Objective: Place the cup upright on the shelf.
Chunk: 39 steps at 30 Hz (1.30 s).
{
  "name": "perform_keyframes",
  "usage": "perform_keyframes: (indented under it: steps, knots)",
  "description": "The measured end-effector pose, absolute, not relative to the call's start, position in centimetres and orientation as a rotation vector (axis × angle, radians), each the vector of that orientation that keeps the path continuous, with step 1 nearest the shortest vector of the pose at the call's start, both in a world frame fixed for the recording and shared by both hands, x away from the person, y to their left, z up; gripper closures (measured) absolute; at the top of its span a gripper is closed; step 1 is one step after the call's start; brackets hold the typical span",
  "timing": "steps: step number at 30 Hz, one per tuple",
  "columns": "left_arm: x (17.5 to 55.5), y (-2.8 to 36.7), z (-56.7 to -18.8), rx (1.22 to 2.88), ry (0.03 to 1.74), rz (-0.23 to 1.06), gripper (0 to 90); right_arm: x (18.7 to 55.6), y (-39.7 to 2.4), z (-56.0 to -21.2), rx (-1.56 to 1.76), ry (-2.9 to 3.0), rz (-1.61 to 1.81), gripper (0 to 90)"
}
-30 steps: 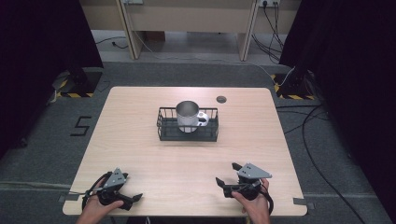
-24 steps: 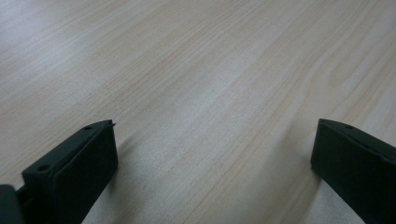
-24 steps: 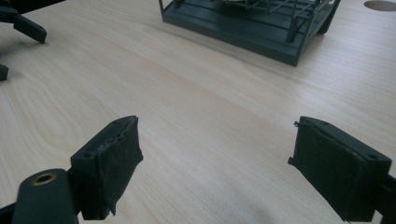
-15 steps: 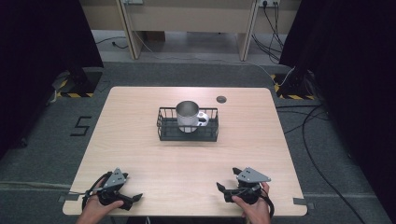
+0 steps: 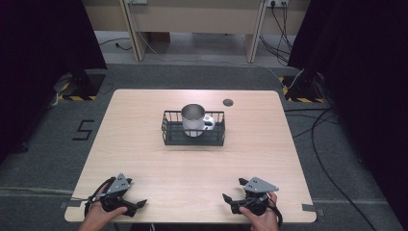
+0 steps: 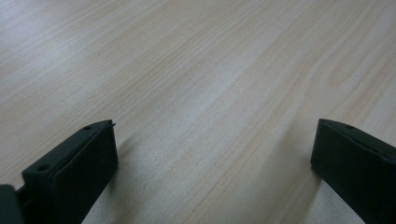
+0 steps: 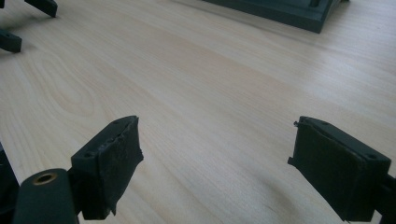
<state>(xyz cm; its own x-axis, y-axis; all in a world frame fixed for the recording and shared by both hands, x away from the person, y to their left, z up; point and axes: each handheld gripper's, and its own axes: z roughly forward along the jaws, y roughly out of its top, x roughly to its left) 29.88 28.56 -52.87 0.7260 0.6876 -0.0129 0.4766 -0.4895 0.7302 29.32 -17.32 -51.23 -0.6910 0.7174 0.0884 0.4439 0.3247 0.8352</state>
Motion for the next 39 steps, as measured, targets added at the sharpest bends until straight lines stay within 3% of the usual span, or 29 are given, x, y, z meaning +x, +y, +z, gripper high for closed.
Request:
perform_keyframes:
  steps: [19,39]
  knots:
    - [29.9,28.6,-52.9,2.182,0.876,0.363,0.0,28.5,-17.4,-52.6,1.067,2.362,1.111,15.1]
    - [29.9,28.6,-52.9,2.182,0.876,0.363,0.0,27.5,-17.4,-53.8,1.026,2.268,1.178,11.3]
